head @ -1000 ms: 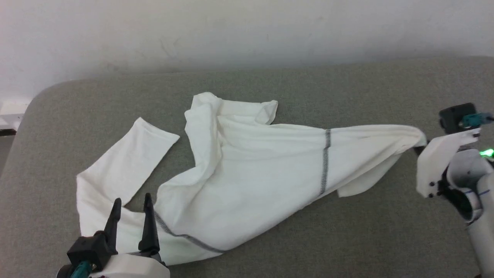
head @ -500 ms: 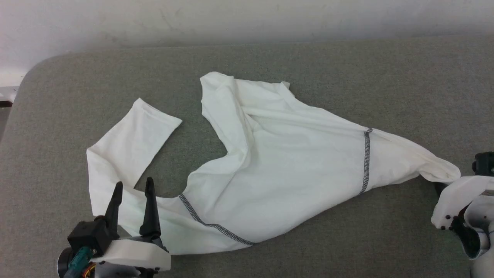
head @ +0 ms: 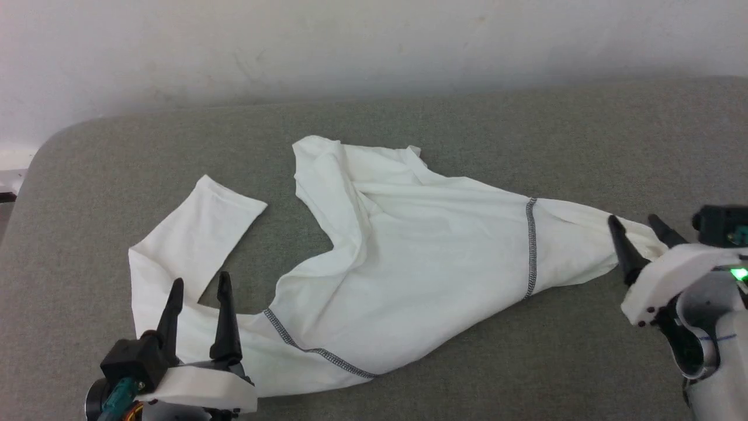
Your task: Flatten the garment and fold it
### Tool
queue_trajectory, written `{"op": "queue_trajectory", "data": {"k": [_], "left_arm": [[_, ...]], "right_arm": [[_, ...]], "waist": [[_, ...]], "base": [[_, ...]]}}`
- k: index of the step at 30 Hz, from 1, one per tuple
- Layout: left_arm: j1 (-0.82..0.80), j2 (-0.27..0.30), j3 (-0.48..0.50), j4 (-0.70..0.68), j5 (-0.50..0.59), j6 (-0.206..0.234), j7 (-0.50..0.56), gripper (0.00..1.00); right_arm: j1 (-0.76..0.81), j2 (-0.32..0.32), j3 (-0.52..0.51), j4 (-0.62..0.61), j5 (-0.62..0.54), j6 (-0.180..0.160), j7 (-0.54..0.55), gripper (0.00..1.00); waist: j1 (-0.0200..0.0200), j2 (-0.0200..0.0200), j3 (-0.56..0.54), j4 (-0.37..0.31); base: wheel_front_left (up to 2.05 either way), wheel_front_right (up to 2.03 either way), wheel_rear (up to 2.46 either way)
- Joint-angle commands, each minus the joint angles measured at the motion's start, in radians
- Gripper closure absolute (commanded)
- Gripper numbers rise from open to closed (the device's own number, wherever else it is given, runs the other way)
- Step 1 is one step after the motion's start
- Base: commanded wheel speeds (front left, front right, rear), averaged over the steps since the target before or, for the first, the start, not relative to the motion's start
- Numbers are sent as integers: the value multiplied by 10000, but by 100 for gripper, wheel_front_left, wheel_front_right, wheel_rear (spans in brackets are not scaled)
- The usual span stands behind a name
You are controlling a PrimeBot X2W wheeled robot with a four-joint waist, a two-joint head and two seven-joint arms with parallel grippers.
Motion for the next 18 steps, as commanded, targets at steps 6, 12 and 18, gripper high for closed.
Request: {"op": "queue_trajectory", "data": {"k": [6,12,18], "left_arm": [[-417,-131,-78,-199,287,-277,-47,0],[-954,-421,-98,-372,338,-601,-47,0],[-1393,-721,-14,-405,529,-938,-47,0]], "right_arm": [[-1737,-175,1857,241,562,-7,2295,0],[-3500,-397,3403,1536,1242,-7,3572,0],[-4818,-453,4944,3009,1934,-7,4132,0]], "waist": [[2,0,538,393],[2,0,1295,992],[2,0,1936,1329]], "base": [[0,0,0],[0,0,0],[0,0,0]]}}
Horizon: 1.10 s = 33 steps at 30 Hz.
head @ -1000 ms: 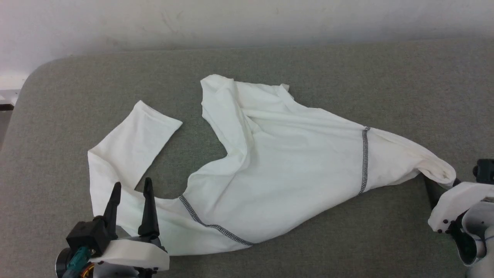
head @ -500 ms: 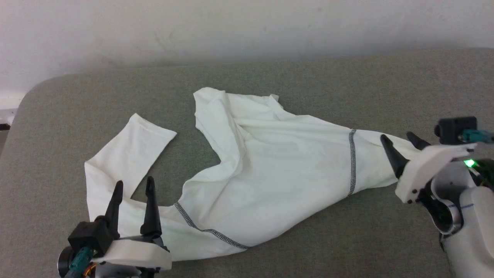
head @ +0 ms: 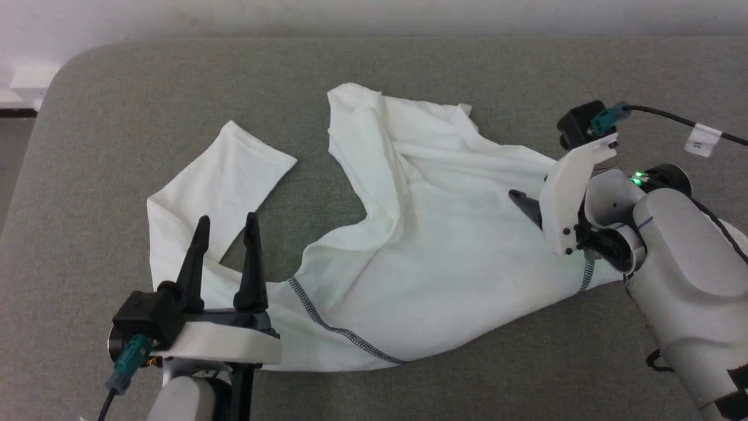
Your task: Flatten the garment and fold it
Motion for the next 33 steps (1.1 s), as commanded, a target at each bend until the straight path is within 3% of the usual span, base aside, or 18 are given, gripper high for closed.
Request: {"op": "queue_trajectory", "data": {"k": [1,3,4,6,7,14,20,29,30,31,32,33], "left_arm": [[-219,-93,54,15,125,-119,-45,0],[-287,-156,104,94,180,-217,-45,0],[-307,-186,130,132,203,-264,-45,0],[-318,-248,178,195,256,-340,-45,0],[-317,-261,182,233,320,-369,-45,0],[-388,-349,234,264,689,-587,-45,0],[-677,-486,171,221,900,-744,-45,0],[-981,-684,61,357,1041,-942,-45,0],[-1011,-703,72,385,1045,-961,-45,0],[-1036,-720,82,412,1052,-977,-45,0],[-1051,-736,97,433,1061,-987,-45,0],[-1059,-749,121,464,1074,-996,-45,0]], "right_arm": [[-270,-19,401,383,259,-7,158,0],[-435,-36,879,837,554,-7,436,0],[-477,-31,1073,1046,728,-7,612,22],[-559,-44,1420,1345,1037,-7,886,92],[-604,-60,1564,1442,1176,-7,970,100],[-1783,-283,2073,1328,1107,-7,-784,100],[-3404,-263,1629,2008,537,-7,-3058,100],[-4021,179,1549,3880,399,-7,-4240,100],[-3975,198,1548,4062,427,-7,-4461,93],[-3905,223,1548,4258,476,-7,-4631,67],[-3836,257,1599,4396,493,-7,-4816,27],[-3753,285,1657,4499,506,-7,-5065,0]], "waist": [[-2,0,577,477],[-2,0,615,520],[-2,0,620,534],[-2,0,613,541],[-2,0,602,541],[-2,0,736,445],[-2,0,1124,645],[-2,0,1431,991],[-2,0,1447,1006],[-2,0,1453,1011],[-2,0,1445,999],[-2,0,1411,967]], "base": [[0,0,0],[0,0,0],[0,0,0],[0,0,0],[0,0,0],[0,0,0],[0,0,0],[0,0,0],[0,0,0],[0,0,0],[0,0,0],[0,0,0]]}}
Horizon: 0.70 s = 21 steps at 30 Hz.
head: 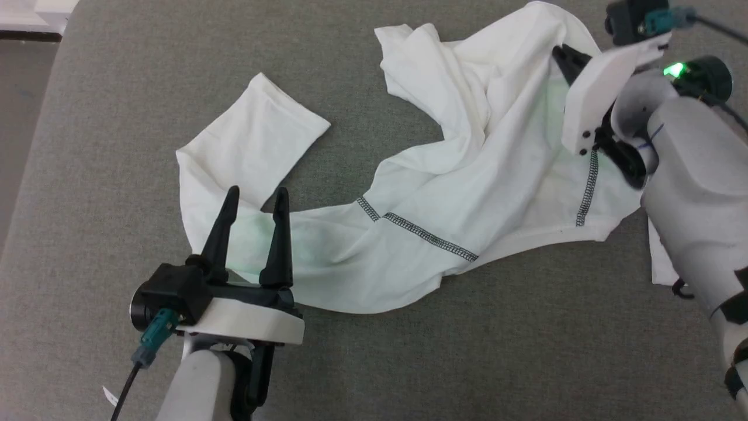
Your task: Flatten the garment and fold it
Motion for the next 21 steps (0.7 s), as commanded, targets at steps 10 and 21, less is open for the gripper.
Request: {"op": "queue_trajectory", "data": {"k": [10,21], "left_arm": [[425,-42,441,321,338,39,-47,0],[1609,105,832,386,322,376,15,0]], "right_arm": [[1687,-32,294,-822,299,-9,-3229,0],[6260,-408,-2570,-5331,-1022,-9,-3385,0]], "waist": [[-2,0,-1160,-773],[-2,0,-2514,-1610]], "base": [[0,0,0],[0,0,0]]}}
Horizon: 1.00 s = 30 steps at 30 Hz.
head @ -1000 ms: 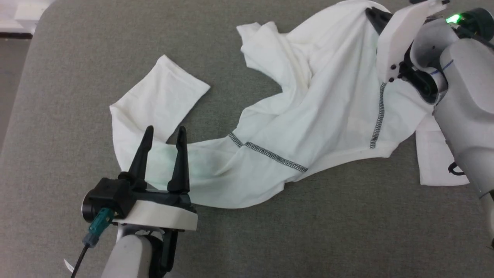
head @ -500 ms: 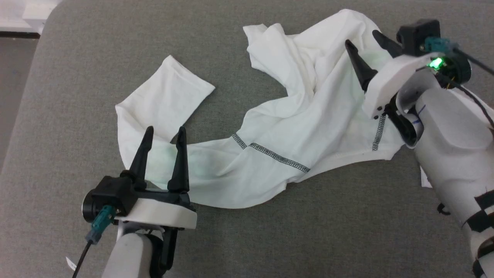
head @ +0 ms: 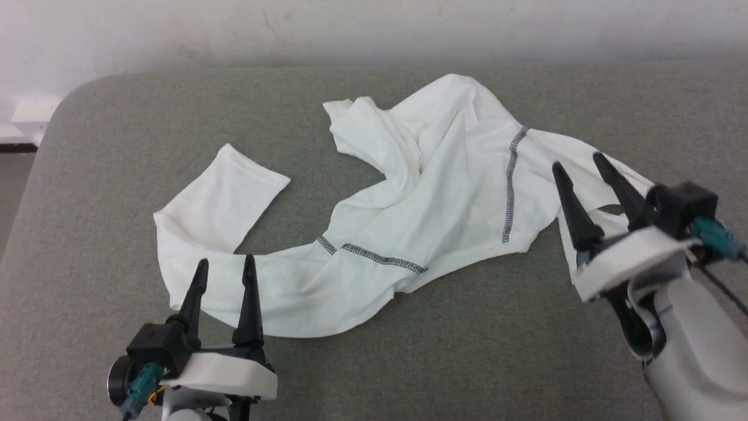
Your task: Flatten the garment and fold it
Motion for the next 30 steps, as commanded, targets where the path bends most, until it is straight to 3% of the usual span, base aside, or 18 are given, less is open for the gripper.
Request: {"op": "queue_trajectory", "data": {"k": [1,8,14,22,30], "left_arm": [[146,81,36,14,40,94,26,0],[636,91,-183,-31,6,127,479,0],[799,62,-759,193,-259,-203,1751,0],[-182,275,-1889,1210,-333,-967,4189,0],[-1758,415,-3035,1966,98,-1354,4744,0]], "right_arm": [[716,149,-361,-510,-248,-7,-43,0],[3958,1230,-2139,-3607,-1525,-7,1179,0],[5496,1908,-2597,-5543,-2081,-7,2248,0],[5998,2157,-2367,-6481,-2107,-7,2854,0],[5877,2228,-2233,-6657,-2071,-7,2884,0]], "waist": [[3,0,-612,-488],[3,0,-972,-692],[3,0,-1142,-816],[3,0,-1105,-994],[3,0,-675,-1212]], "base": [[0,0,0],[0,0,0],[0,0,0],[0,0,0],[0,0,0]]}}
